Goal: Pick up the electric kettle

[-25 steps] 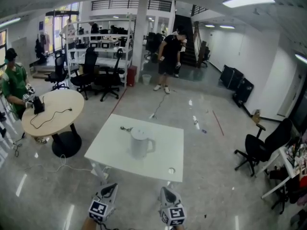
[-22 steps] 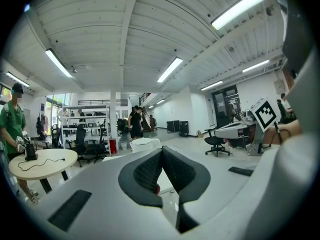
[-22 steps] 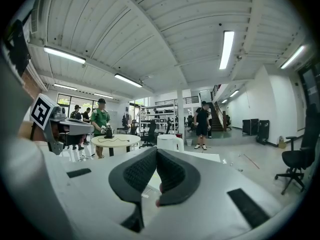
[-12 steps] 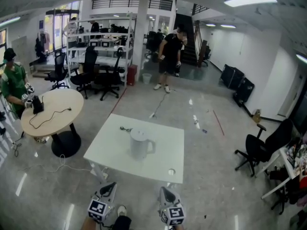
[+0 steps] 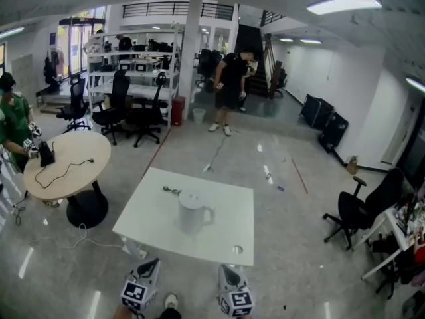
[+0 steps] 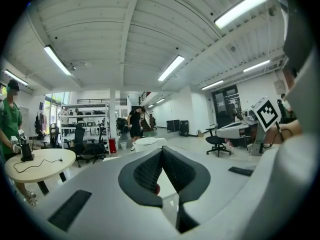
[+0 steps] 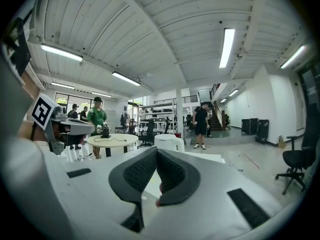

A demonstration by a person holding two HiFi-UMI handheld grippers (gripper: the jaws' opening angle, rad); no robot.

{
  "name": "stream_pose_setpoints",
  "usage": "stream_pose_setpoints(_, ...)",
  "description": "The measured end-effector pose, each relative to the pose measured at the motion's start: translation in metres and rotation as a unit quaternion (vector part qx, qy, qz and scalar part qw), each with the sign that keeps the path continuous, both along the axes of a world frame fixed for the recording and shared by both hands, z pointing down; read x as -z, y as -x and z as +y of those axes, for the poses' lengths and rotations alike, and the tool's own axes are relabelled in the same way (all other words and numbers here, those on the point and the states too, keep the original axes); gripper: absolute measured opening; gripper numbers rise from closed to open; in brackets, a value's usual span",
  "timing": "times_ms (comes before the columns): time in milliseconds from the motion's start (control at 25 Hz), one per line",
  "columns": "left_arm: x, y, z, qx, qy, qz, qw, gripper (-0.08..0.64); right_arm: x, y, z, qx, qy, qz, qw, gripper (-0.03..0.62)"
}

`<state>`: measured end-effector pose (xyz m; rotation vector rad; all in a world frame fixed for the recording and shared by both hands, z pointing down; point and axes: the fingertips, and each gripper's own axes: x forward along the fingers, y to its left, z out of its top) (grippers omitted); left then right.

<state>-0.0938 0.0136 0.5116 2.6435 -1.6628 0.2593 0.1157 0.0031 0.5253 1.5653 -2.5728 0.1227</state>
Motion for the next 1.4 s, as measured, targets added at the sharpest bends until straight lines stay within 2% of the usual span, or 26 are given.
stream_pose_setpoints(680,-0.017,0.007,-0.067,-0.021,0.013,0.000,0.9997,0.006,-0.013,0.016,-0.062,-0.009,0.018,0.007,1.000,0.005)
stream_pose_setpoints(800,-0.021,0.009,-0.077,-0.026,0.025,-0.007,0.9993,0.006,-0.014,0.018,-0.070,-0.010,0.022,0.002,1.000,0.005)
stream_pose_setpoints(1400,-0.020,0.009,-0.142,-0.053,0.030,-0.007,0.9981,0.006,-0.016,0.020,-0.123,-0.047,0.031,-0.011,0.998,0.005)
